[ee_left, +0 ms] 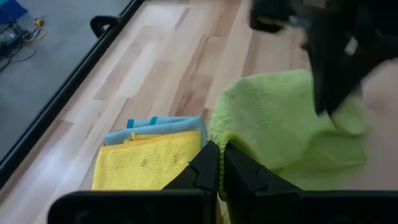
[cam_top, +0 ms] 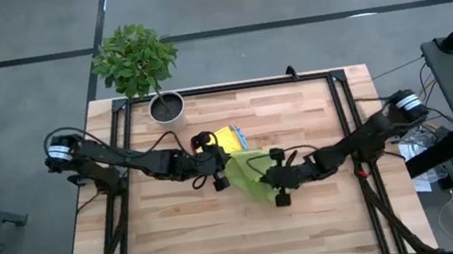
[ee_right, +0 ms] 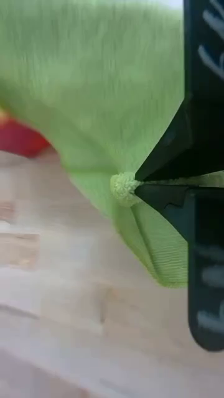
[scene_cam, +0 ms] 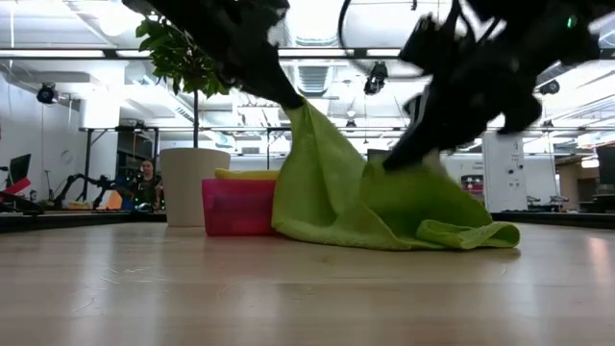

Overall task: Fold microfiber towels
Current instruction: Fold the green microfiber cloth

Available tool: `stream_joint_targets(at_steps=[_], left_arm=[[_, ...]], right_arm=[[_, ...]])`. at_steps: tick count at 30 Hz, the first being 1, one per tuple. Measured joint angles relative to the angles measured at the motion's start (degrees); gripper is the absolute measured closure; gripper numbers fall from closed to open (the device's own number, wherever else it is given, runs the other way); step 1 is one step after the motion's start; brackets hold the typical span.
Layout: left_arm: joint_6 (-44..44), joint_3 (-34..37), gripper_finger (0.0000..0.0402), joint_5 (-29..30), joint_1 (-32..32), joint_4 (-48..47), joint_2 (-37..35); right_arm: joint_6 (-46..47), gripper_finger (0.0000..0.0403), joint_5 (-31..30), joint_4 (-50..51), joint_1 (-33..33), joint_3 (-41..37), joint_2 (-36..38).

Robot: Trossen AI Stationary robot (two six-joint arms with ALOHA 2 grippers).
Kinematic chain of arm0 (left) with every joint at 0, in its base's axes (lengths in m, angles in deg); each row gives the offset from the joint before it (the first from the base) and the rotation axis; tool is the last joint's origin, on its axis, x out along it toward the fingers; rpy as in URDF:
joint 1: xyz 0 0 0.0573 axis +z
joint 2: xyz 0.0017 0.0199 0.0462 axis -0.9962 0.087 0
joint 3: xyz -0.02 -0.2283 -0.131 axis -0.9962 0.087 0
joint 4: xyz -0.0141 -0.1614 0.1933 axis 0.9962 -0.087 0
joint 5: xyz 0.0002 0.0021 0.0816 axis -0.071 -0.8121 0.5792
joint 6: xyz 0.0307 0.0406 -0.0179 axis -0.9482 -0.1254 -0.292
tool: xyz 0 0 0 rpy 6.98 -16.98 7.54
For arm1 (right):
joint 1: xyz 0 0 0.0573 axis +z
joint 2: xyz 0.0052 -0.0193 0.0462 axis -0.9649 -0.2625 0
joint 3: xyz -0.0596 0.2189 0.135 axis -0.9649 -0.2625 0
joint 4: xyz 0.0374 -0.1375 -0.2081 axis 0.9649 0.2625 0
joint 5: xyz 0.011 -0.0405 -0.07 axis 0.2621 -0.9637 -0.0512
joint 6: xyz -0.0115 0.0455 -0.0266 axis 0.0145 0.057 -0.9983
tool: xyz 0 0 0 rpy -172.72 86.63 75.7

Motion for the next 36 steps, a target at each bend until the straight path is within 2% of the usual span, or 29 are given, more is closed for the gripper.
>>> stream_joint_targets(at_steps=[6, 11, 14, 17, 21, 24, 26, 27, 29, 30, 31, 32, 33, 34, 36], left_arm=[[-0.1, -0.7, 0.0402, -0.3, -1.4, -6.8, -5.1], [0.0, -2.4, 0.0402, -1.9, -3.2, -12.0, -11.2], [-0.1, -2.4, 0.0402, -5.4, -3.5, -12.1, -15.2], [1.6, -2.0, 0.0402, -12.8, -3.5, -12.1, -18.6], [1.6, -1.7, 0.0402, -22.4, -3.6, -12.4, -20.8], [-1.5, -1.7, 0.0402, -25.8, -3.5, -12.5, -21.2], [-3.3, -1.7, 0.0402, -25.2, -3.3, -12.9, -21.2], [-3.6, -1.9, 0.0402, -23.2, -3.1, -13.3, -21.2], [-3.1, -2.8, 0.0402, -14.6, -2.7, -13.7, -21.2], [-3.0, -3.1, 0.0402, -9.5, -2.7, -14.0, -21.4], [-3.1, -3.2, 0.0402, -6.8, -2.6, -15.0, -21.7], [-3.9, -3.2, 0.0402, -7.6, -2.5, -15.8, -21.8], [-5.4, -3.2, 0.0402, -11.0, -2.3, -16.1, -21.9], [-7.6, -3.2, 0.0402, -16.2, -2.1, -16.4, -21.9], [-12.8, -3.1, 0.0402, -25.6, -1.8, -16.8, -21.7]], right_arm=[[0.0, 0.0394, -1.3, 8.3, 0.6, 0.0, 14.1], [0.3, 0.0394, -1.5, 11.1, 0.7, 0.0, 25.4], [-0.8, 0.0394, -1.5, 11.3, 0.7, 0.0, 30.6], [-2.6, 0.0394, -1.6, 10.8, 0.7, 0.0, 34.7], [-4.6, 0.0394, -1.5, 9.3, 0.7, 0.0, 38.4], [-5.6, 0.0394, 1.4, 8.6, 0.7, 0.0, 40.3], [-6.9, 0.0394, -0.4, 7.4, 0.8, 0.0, 41.2], [-7.2, 0.0394, -3.8, 6.7, 0.8, 0.0, 41.5], [-8.3, 0.0394, -8.0, 6.6, 0.6, 0.0, 42.1], [-9.5, 0.0394, -6.4, 6.7, 0.6, 0.0, 42.3], [-10.8, 0.0394, -3.8, 6.6, 0.6, 0.0, 42.4], [-11.4, 0.0394, -3.5, 5.8, 0.6, 0.0, 42.5], [-11.1, 0.0394, -5.5, 4.6, 0.8, 0.0, 42.4], [-10.8, 0.0394, -7.8, 4.4, 0.8, 0.0, 42.3], [-12.9, 0.0394, -8.6, 4.8, 0.3, 0.0, 42.7]])
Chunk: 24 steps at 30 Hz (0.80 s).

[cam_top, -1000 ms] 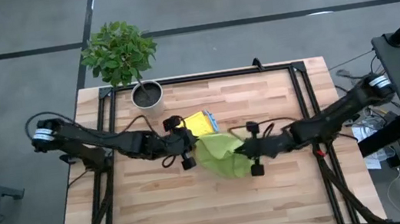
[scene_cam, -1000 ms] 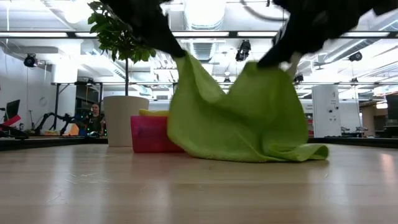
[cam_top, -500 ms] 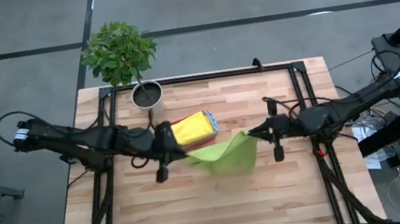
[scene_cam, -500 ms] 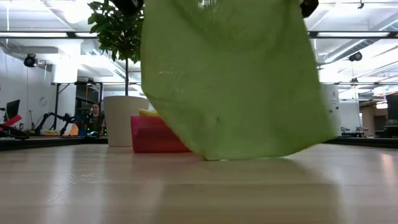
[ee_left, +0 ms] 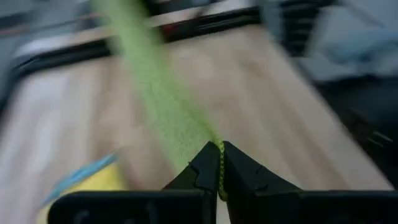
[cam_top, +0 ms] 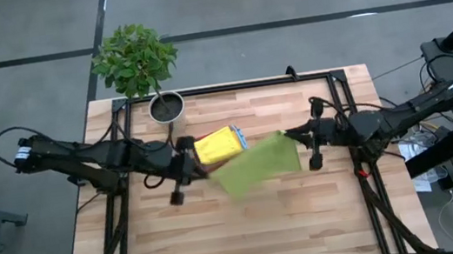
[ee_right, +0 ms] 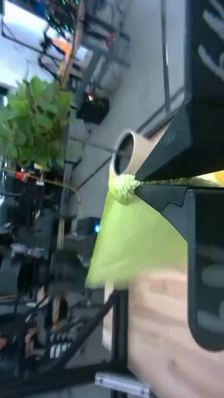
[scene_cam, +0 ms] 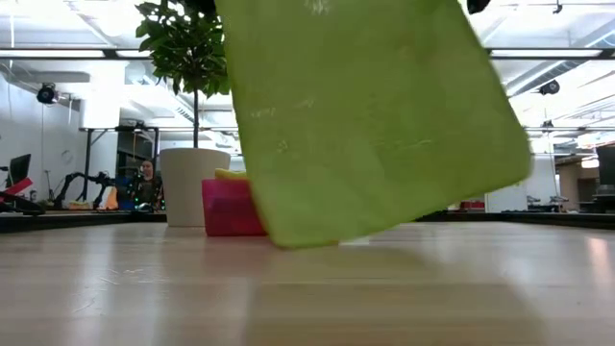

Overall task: Fold microfiber towels
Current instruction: Fold the green microfiber cloth

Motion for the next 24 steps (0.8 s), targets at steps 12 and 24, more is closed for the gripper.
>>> stream_joint_targets(at_steps=[12, 24], left_arm=[[-10.6, -1.2, 0.0402, -7.5, 2.5, 1.6, -0.5], [-10.4, -3.0, 0.0402, -6.3, 7.2, -4.6, -2.5]], right_arm=[[-5.7, 0.0394, 3.2, -3.2, -0.6, 0.1, 1.0], [-9.9, 0.0394, 7.3, -0.9, -1.5, 0.1, 2.0]])
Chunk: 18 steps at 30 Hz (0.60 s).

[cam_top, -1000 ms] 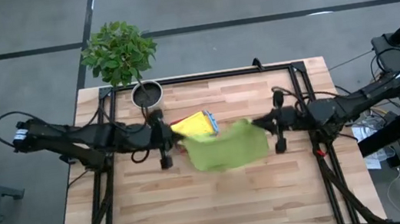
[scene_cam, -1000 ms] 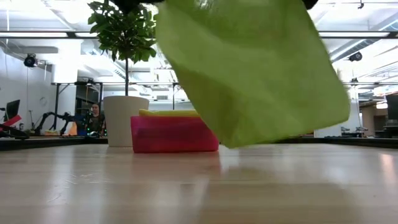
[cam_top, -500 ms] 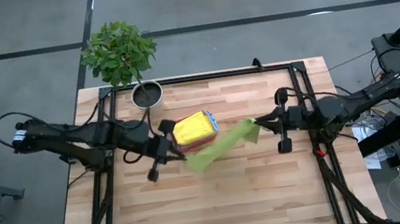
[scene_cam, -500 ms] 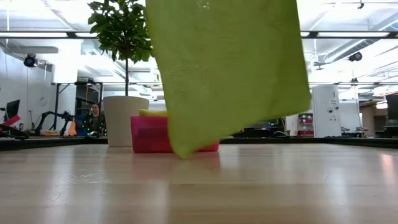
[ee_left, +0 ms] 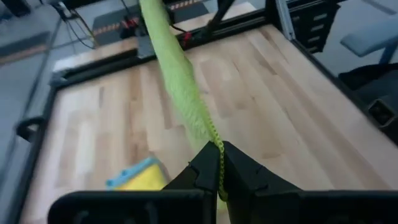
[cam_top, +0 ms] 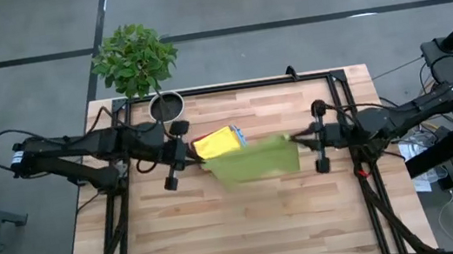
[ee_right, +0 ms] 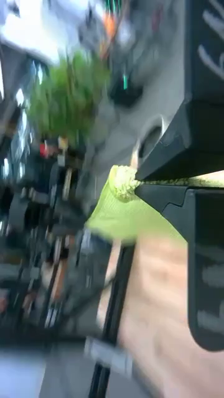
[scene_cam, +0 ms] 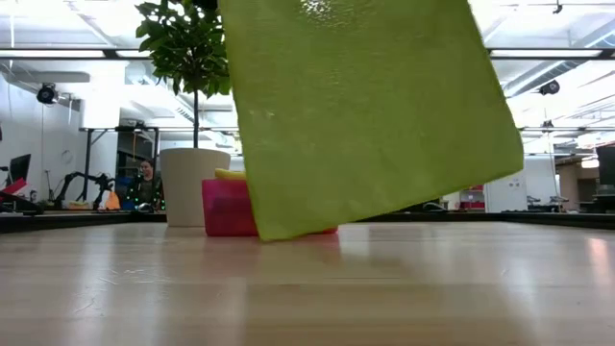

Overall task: Fold microfiber towels
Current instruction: Fold the green microfiber cloth

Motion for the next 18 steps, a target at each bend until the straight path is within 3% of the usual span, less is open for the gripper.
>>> stream_joint_targets(at_steps=[4, 10, 18], left_arm=[[4.6, 2.2, 0.0402, -0.1, -4.3, 0.8, 0.7], [9.7, 5.3, 0.0402, 0.6, -12.7, 9.9, 6.0], [22.3, 5.9, 0.0402, 0.4, -21.4, 17.4, 18.7]], right_arm=[[7.0, 0.0394, 5.2, 5.2, 1.6, 0.0, 0.5], [21.4, 0.0394, 11.4, 13.9, 7.0, -0.9, -3.2], [39.8, 0.0394, 12.3, 12.5, 17.4, -3.2, -15.0]])
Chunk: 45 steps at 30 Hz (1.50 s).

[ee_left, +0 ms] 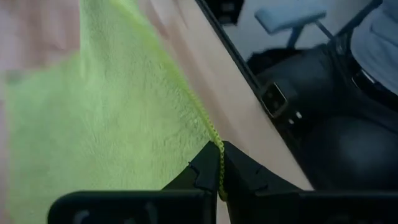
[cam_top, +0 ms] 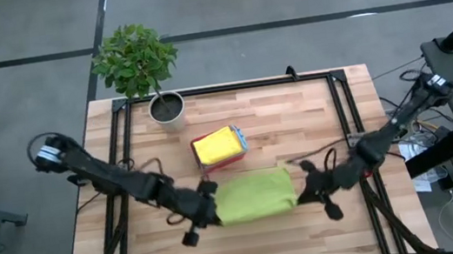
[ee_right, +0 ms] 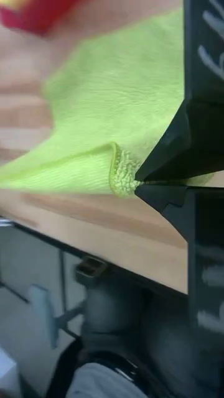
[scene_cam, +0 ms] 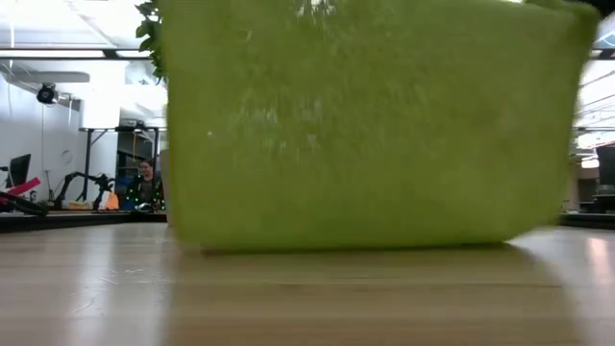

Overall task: Fold microfiber towels
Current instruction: Fold the green microfiber cloth

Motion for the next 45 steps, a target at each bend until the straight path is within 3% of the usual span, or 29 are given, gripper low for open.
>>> stream_joint_targets(at_steps=[6, 12, 19, 25, 30, 45], left_arm=[[7.3, -0.4, 0.0402, -1.7, -3.5, 3.7, 9.0], [14.1, -0.4, 0.0402, -5.0, -3.7, 6.3, 15.0], [14.2, -0.4, 0.0402, 0.0, -1.8, 5.4, 18.3], [12.9, -0.2, 0.0402, 1.9, 1.2, -1.2, 16.8], [12.6, 0.1, 0.0402, 8.1, 3.8, -6.5, 15.5], [11.5, 0.3, 0.0402, 9.1, 8.0, -12.0, 15.5]], right_arm=[[9.3, 0.0394, 0.1, -2.6, 4.4, 0.6, -9.9], [17.0, 0.0394, 0.9, -2.4, 4.6, 1.0, -16.0], [20.5, 0.0394, -5.2, 3.7, 2.4, 1.1, -20.3], [20.6, 0.0394, -7.9, 9.0, -0.9, 1.1, -19.7], [19.7, 0.0394, -9.8, 12.1, -3.1, 1.9, -17.7], [9.0, 0.0394, -11.5, 12.3, -13.5, 2.4, -18.6]])
